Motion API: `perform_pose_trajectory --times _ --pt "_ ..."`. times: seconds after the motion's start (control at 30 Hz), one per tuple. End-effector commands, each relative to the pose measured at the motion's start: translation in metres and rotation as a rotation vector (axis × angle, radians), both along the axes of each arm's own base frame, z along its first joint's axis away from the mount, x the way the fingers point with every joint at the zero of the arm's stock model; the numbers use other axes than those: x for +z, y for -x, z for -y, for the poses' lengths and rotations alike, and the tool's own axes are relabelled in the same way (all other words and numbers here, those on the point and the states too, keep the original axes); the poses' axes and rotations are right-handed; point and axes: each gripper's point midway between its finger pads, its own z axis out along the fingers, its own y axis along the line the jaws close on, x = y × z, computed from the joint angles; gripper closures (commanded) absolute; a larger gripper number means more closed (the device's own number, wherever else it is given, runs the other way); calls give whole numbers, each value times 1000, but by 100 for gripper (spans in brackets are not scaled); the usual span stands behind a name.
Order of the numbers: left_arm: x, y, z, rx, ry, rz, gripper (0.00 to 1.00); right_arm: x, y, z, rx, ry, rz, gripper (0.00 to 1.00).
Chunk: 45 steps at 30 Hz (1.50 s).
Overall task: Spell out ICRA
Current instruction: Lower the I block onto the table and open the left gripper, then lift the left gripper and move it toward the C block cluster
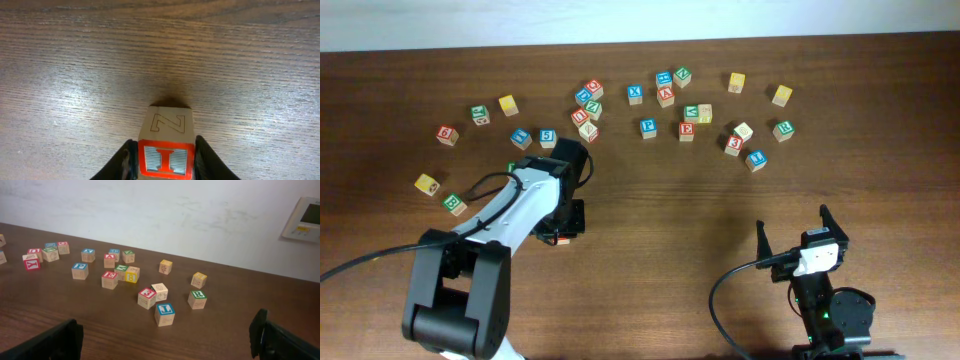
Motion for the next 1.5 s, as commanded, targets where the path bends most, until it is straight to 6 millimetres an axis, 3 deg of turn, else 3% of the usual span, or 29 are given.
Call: perform_pose_trajectory --times 0.0,0.17,0.3,0.47,0.67,0.87,0.97,1.0,1.03,1.07,1.33,1.37,1.43,1.47 --pt "6 -8 2 6 12 28 74 -2 0 3 -14 -2 -5 2" --pt "6 -7 2 -32 12 22 74 -2 0 3 -14 -2 -5 2" --pt "6 -7 2 -32 12 22 67 -2 0 3 -14 -2 -5 2" --pt "8 -9 2 -32 14 26 28 -2 0 3 -14 -2 -5 2" --pt "40 -36 10 -32 33 97 22 -2 0 3 -14 -2 -5 2" --pt "131 -94 26 -30 89 304 23 -2 0 3 -14 -2 -5 2" --pt "166 -113 29 -28 97 402 32 -2 0 3 -14 -2 -5 2" --pt "174 -119 27 -24 87 432 54 -2 0 3 -14 -2 -5 2" --pt "179 -123 25 -21 76 453 89 -2 0 3 -14 -2 -5 2" --pt "180 -126 25 -19 72 467 100 -2 0 3 -14 -2 -5 2" --pt "193 -156 29 -7 87 598 100 -2 0 3 -14 -2 -5 2" --pt "193 -157 29 -7 90 602 97 -2 0 3 -14 -2 -5 2" --pt "192 -155 29 -8 90 594 73 -2 0 3 -14 -2 -5 2" --pt "190 -151 28 -9 85 576 70 -2 0 3 -14 -2 -5 2"
